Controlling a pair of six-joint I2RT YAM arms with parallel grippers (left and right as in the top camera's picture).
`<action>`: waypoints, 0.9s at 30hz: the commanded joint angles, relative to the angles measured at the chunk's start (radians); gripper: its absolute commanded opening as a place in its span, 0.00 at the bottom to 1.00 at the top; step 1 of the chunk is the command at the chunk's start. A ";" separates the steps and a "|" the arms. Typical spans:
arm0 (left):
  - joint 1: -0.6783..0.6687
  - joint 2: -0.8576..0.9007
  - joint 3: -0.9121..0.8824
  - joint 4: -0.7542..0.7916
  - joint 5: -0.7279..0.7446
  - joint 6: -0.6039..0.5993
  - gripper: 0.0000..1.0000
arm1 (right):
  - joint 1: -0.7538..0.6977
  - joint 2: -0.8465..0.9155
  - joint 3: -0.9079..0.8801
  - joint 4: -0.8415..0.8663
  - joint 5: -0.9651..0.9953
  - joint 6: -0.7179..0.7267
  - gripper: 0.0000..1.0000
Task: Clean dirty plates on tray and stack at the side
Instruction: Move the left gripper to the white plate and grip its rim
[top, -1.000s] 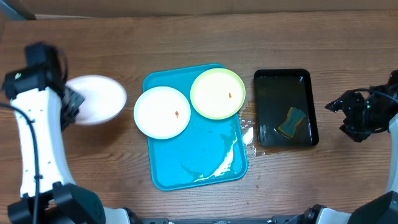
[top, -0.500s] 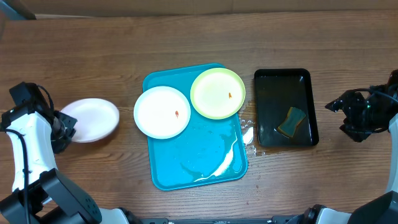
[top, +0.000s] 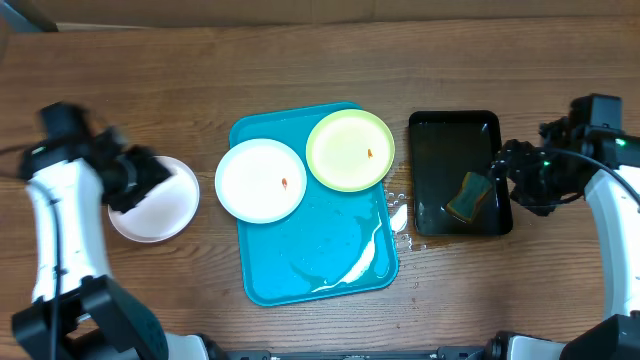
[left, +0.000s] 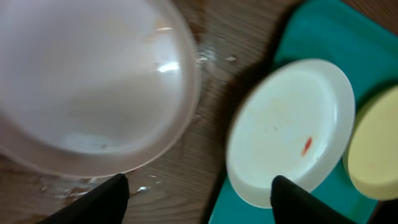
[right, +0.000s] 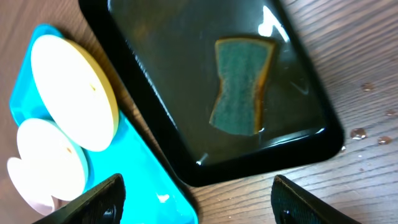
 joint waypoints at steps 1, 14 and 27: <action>-0.150 -0.010 -0.035 0.033 -0.134 0.124 0.84 | 0.038 -0.006 0.012 0.005 0.023 -0.010 0.77; -0.303 0.085 -0.106 0.176 -0.360 -0.085 0.70 | 0.072 -0.006 0.012 -0.010 0.023 -0.010 0.77; -0.343 0.209 -0.085 0.136 -0.233 0.017 0.04 | 0.072 -0.006 0.012 -0.012 0.023 -0.010 0.77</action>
